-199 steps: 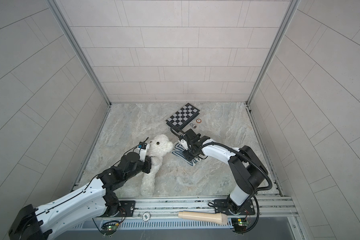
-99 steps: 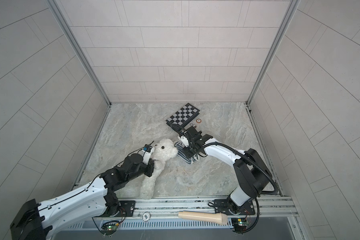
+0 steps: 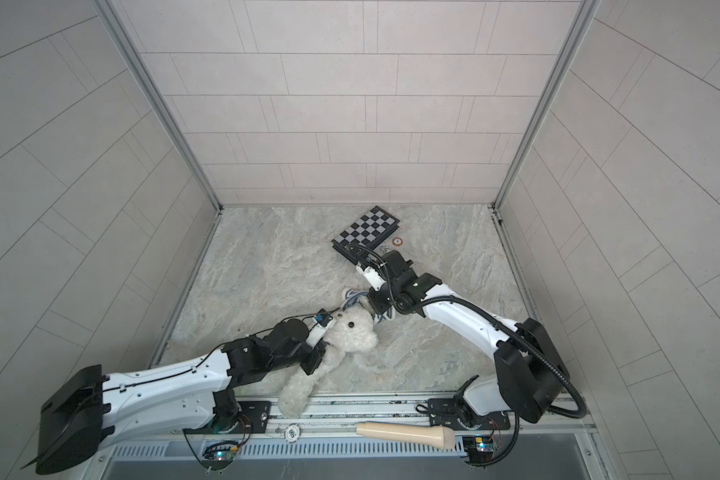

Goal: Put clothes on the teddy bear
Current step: 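Lift the sweater with the right gripper toward the bear's head, then pull the sweater opening over the bear's head with the right gripper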

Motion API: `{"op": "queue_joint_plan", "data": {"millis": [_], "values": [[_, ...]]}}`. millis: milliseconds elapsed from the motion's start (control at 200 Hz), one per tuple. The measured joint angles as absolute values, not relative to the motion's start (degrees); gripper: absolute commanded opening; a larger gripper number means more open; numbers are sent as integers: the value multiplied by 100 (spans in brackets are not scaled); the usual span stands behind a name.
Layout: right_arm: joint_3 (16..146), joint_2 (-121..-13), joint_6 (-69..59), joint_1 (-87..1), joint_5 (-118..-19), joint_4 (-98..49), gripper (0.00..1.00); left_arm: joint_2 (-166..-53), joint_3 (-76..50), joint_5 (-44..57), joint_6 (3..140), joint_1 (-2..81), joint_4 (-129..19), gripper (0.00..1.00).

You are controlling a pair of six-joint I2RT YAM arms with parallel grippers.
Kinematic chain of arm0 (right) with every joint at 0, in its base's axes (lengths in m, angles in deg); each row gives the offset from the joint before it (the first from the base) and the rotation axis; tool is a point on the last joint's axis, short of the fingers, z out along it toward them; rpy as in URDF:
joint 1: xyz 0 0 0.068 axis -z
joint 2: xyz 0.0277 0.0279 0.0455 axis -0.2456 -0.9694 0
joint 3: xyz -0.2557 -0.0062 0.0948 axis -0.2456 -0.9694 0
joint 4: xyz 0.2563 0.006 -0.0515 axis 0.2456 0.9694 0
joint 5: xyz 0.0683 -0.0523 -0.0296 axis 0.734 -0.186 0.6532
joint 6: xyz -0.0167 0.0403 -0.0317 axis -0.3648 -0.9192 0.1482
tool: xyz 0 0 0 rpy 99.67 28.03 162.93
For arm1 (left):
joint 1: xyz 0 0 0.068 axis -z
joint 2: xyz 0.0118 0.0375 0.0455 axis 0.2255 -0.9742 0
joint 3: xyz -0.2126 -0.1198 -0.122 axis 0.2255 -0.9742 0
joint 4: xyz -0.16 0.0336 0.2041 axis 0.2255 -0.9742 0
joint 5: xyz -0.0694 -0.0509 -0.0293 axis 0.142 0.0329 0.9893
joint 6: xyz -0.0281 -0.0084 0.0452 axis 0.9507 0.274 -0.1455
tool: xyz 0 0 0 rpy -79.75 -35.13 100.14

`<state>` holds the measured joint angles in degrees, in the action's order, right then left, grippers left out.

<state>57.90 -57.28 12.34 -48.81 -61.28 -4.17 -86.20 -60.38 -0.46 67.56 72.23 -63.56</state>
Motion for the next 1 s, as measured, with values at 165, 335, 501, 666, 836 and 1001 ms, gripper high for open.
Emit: {"op": "queue_joint_plan", "data": {"millis": [165,335,501,666,836,1001], "values": [[5276,-5125,1448,-4883,-5789,-909,0,-8753,-5988,-99,6498,7243,-6269,0],[4938,-4552,1569,-4883,-5520,-1167,0,-8767,-5988,-206,6236,7370,-6116,0],[4924,-4305,1630,-4918,-5324,-1283,0,-8749,-5988,-497,6018,7678,-5913,0],[4916,-4122,1726,-4979,-5140,-1276,0,-8533,-5996,-890,5930,7746,-5775,0],[4916,-3960,1794,-5134,-5000,-1276,0,-8535,-5996,-1642,6048,7746,-5768,0],[4916,-3824,1899,-5346,-4943,-1224,0,-8526,-5996,-2188,6328,7746,-5753,0]]}}
